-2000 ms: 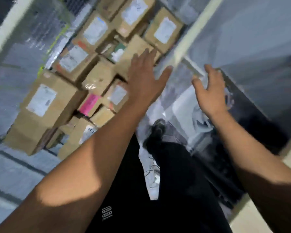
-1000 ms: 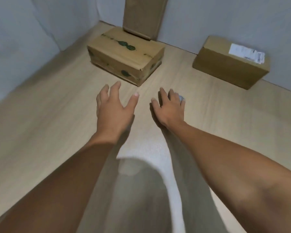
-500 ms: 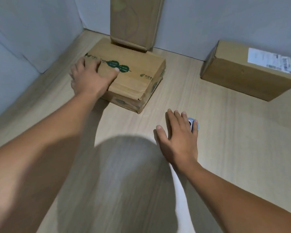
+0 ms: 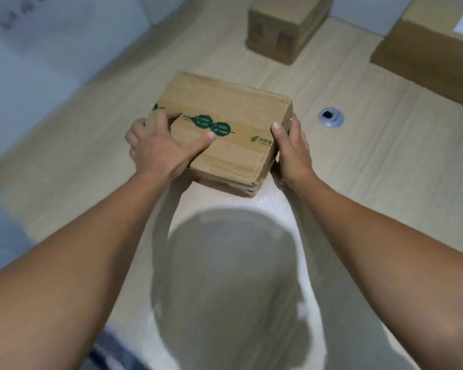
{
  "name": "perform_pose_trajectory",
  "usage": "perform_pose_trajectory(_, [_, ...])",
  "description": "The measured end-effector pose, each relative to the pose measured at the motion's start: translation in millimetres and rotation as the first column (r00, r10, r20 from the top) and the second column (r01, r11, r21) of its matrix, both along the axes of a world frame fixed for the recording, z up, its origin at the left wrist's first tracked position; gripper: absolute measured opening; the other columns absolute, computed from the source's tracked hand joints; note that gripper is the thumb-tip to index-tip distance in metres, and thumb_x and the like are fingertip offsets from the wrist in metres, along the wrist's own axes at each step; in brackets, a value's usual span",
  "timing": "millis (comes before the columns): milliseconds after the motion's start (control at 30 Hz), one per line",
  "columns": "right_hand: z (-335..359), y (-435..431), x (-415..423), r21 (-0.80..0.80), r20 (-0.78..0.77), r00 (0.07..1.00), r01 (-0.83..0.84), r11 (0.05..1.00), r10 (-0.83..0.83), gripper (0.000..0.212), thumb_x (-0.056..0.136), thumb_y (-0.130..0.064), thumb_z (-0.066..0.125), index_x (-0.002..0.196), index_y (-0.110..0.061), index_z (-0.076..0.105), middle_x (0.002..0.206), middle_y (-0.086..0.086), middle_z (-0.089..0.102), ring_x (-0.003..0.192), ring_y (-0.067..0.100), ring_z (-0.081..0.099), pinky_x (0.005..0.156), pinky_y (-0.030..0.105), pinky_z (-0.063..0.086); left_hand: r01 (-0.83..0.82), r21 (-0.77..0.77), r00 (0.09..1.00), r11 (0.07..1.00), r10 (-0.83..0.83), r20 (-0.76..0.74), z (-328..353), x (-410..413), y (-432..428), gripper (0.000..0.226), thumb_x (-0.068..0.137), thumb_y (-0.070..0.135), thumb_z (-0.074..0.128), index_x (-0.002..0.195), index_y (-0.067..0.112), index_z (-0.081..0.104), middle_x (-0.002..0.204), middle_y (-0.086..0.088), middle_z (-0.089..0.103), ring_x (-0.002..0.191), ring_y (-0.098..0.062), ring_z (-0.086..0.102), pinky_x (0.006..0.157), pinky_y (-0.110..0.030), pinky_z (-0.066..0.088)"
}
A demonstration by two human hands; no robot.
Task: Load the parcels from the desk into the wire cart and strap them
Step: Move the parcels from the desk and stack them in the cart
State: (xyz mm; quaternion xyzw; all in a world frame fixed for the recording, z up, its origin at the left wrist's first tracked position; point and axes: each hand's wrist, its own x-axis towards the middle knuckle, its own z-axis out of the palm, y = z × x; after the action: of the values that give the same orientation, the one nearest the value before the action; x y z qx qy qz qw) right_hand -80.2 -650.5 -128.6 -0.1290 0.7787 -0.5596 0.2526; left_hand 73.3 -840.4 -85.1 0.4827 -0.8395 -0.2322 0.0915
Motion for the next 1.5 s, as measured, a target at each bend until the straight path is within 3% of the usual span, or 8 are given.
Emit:
perform_pose_trajectory(167, [28.3, 33.7, 122.6, -0.123, 0.238, 0.968, -0.052, 0.991, 0.08, 0.111, 0.071, -0.069, 0.062, 0.166, -0.036, 0.014, 0.166, 0.0, 0.031, 0.153, 0.022, 0.032, 0.124, 0.052, 0.03, -0.306, 0.143, 0.951, 0.941, 0.307, 0.017, 8.5, 145.0, 76.0, 0.135, 0.045, 0.098, 0.065, 0.157, 0.033, 0.024, 0.15, -0.012, 0.035, 0.141, -0.034, 0.031, 0.119, -0.048, 0.031])
perform_pose_trajectory(267, [41.2, 56.7, 205.8, -0.251, 0.421, 0.879, -0.126, 0.96, 0.226, 0.097, 0.083, -0.047, 0.069, 0.165, -0.038, 0.017, 0.163, -0.002, 0.041, 0.136, 0.014, 0.057, 0.104, 0.035, 0.054, -0.402, 0.319, 0.877, 0.859, 0.461, -0.135, 11.3, 265.1, 121.3, 0.109, 0.05, 0.09, 0.073, 0.138, 0.028, 0.056, 0.131, -0.008, 0.058, 0.126, -0.024, 0.053, 0.11, -0.046, 0.047])
perform_pose_trajectory(600, [76.7, 48.8, 580.5, -0.186, 0.327, 0.355, -0.884, 0.428, 0.876, 0.083, 0.092, -0.052, 0.07, 0.16, -0.047, 0.023, 0.153, -0.013, 0.033, 0.138, -0.006, 0.043, 0.111, 0.016, 0.036, -0.821, 0.544, 0.041, 0.173, 0.968, -0.246, 25.4, 671.8, 351.0, 0.058, 0.07, 0.062, 0.087, 0.107, 0.028, 0.058, 0.105, 0.0, 0.076, 0.089, -0.007, 0.074, 0.075, -0.031, 0.063])
perform_pose_trajectory(733, [77.7, 76.1, 748.2, -0.088, 0.222, -0.003, -0.996, 0.016, 0.975, 0.099, 0.09, -0.051, 0.075, 0.166, -0.034, 0.013, 0.152, -0.013, 0.021, 0.145, 0.0, 0.026, 0.106, 0.009, 0.021, -0.829, 0.546, -0.28, -0.117, 0.933, -0.225, 9.6, 788.5, 459.2, 0.079, 0.072, 0.07, 0.081, 0.123, 0.017, 0.053, 0.12, 0.0, 0.069, 0.107, -0.011, 0.071, 0.095, -0.045, 0.06])
perform_pose_trajectory(933, [2.4, 194.9, 924.4, 0.004, 0.236, -0.558, -0.818, -0.576, 0.795, 0.084, 0.098, -0.033, 0.072, 0.164, -0.016, 0.022, 0.148, 0.001, 0.055, 0.128, 0.007, 0.058, 0.101, 0.025, 0.052, -0.636, 0.569, -0.718, -0.521, 0.671, -0.187, -60.1, 840.5, 643.2, 0.07, 0.077, 0.06, 0.081, 0.125, 0.016, 0.054, 0.123, 0.001, 0.069, 0.112, -0.011, 0.069, 0.104, -0.044, 0.055])
perform_pose_trajectory(1300, [-205.4, 322.1, 955.4, 0.231, 0.364, -0.799, -0.42, -0.878, 0.478, 0.072, 0.089, -0.033, 0.083, 0.146, -0.008, 0.047, 0.129, -0.001, 0.067, 0.116, 0.004, 0.065, 0.102, 0.027, 0.052, -0.118, 0.698, -0.94, -0.706, 0.306, 0.15, -252.2, 748.6, 763.8, 0.055, 0.087, 0.06, 0.073, 0.118, 0.015, 0.062, 0.118, -0.006, 0.072, 0.11, -0.025, 0.069, 0.098, -0.042, 0.056])
perform_pose_trajectory(1433, [-277.8, 345.8, 938.9, 0.291, 0.372, -0.837, -0.306, -0.907, 0.402, 0.072, 0.087, -0.033, 0.085, 0.14, -0.012, 0.041, 0.125, 0.003, 0.065, 0.113, 0.009, 0.065, 0.1, 0.033, 0.052, 0.015, 0.583, -0.967, -0.812, 0.136, 0.214, -306.7, 734.7, 772.6, 0.039, 0.08, 0.053, 0.082, 0.095, 0.028, 0.056, 0.096, 0.009, 0.067, 0.081, -0.001, 0.062, 0.069, -0.009, 0.053])
perform_pose_trajectory(1500, [-305.1, 352.8, 932.5, 0.321, 0.361, -0.838, -0.302, -0.898, 0.41, 0.071, 0.089, -0.027, 0.083, 0.142, -0.008, 0.04, 0.121, -0.003, 0.063, 0.109, 0.004, 0.064, 0.103, 0.034, 0.052, 0.013, 0.546, -0.964, -0.838, 0.135, 0.23, -327.4, 736.6, 771.1, 0.064, 0.078, 0.057, 0.082, 0.124, 0.021, 0.056, 0.121, 0.002, 0.064, 0.1, -0.013, 0.066, 0.087, -0.029, 0.058])
